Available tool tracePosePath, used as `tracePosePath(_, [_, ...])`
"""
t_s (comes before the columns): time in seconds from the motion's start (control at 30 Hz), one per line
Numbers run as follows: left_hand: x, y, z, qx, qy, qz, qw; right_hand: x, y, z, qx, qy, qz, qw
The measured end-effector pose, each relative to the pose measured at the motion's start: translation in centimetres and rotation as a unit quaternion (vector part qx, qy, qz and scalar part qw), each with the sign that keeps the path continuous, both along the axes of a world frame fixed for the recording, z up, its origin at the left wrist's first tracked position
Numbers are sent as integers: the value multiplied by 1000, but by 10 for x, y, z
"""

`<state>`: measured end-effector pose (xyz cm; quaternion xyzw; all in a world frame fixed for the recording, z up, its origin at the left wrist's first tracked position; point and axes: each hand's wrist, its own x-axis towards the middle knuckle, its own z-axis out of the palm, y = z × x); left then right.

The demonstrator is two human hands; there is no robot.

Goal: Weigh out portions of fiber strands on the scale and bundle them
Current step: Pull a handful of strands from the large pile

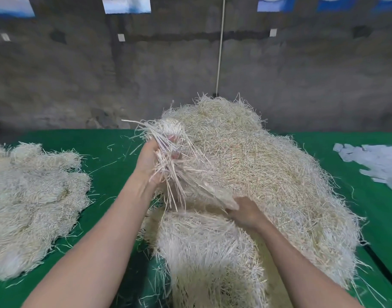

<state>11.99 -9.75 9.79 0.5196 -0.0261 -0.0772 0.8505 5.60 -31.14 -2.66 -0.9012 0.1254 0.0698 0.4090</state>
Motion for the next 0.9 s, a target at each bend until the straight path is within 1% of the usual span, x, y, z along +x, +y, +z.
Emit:
tracePosePath(0.03, [3, 0, 1, 12, -6, 8, 1000, -3, 2, -2, -41, 14, 30, 999])
tracePosePath(0.07, [3, -1, 2, 36, -11, 6, 999, -7, 4, 1, -53, 19, 56, 997])
tracePosePath(0.1, [2, -3, 2, 59, -12, -3, 998, -9, 6, 11, -31, 20, 74, 997])
tracePosePath(0.17, [0, -8, 2, 67, -20, -18, 997, -6, 6, 43, 29, -21, 121, 992])
tracePosePath(0.23, [-5, -14, 2, 47, -14, -22, 999, -2, 12, 74, 70, -101, 157, 980])
tracePosePath(0.27, [-6, -16, 4, 41, -5, -18, 999, -1, 21, 81, 113, -141, 154, 971])
tracePosePath(0.33, [-7, -17, 9, 19, 4, -28, 999, 0, 49, 77, 194, -191, 136, 952])
tracePosePath(0.37, [-5, -18, 13, -7, 1, -31, 999, -3, 64, 66, 188, -181, 140, 955])
tracePosePath(0.4, [-4, -17, 18, -46, -2, -34, 998, -5, 76, 48, 121, -154, 160, 967])
tracePosePath(0.43, [-3, -17, 24, -83, 2, -29, 996, -7, 82, 30, -1, -112, 211, 971])
tracePosePath(0.47, [-3, -15, 31, -107, 7, -17, 994, -9, 82, 11, -118, -70, 252, 958])
tracePosePath(0.5, [-4, -13, 36, -118, 6, -11, 993, -11, 77, -3, -196, -47, 270, 942])
tracePosePath(0.53, [-4, -10, 38, -100, -1, -4, 995, -12, 70, -9, -219, -38, 270, 937])
tracePosePath(0.57, [-5, -8, 38, -66, -8, -6, 998, -12, 63, -8, -179, -52, 250, 950])
tracePosePath(0.6, [-7, -8, 36, -31, -18, -1, 999, -10, 58, -2, -81, -63, 190, 976])
tracePosePath(0.63, [-10, -9, 34, -8, -19, 3, 1000, -8, 54, 11, 36, -81, 115, 989])
tracePosePath(0.67, [-12, -10, 31, 7, -23, 6, 1000, -5, 48, 27, 153, -118, 51, 980])
tracePosePath(0.7, [-14, -12, 29, 16, -21, 6, 1000, 0, 41, 43, 243, -164, 11, 956])
tracePosePath(0.73, [-17, -13, 27, 10, -20, 4, 1000, 2, 37, 59, 303, -198, 9, 932])
tracePosePath(0.77, [-17, -15, 25, 0, -20, -4, 1000, 4, 36, 71, 346, -223, 51, 910])
tracePosePath(0.8, [-17, -17, 24, -9, -17, -19, 1000, 5, 40, 77, 355, -212, 104, 905])
tracePosePath(0.83, [-17, -21, 25, -21, -18, -36, 999, 6, 48, 78, 337, -169, 145, 915])
tracePosePath(0.87, [-18, -24, 27, -40, -19, -54, 998, 8, 59, 74, 296, -122, 184, 929])
tracePosePath(0.9, [-19, -26, 30, -74, -26, -70, 994, 10, 69, 67, 231, -87, 220, 944])
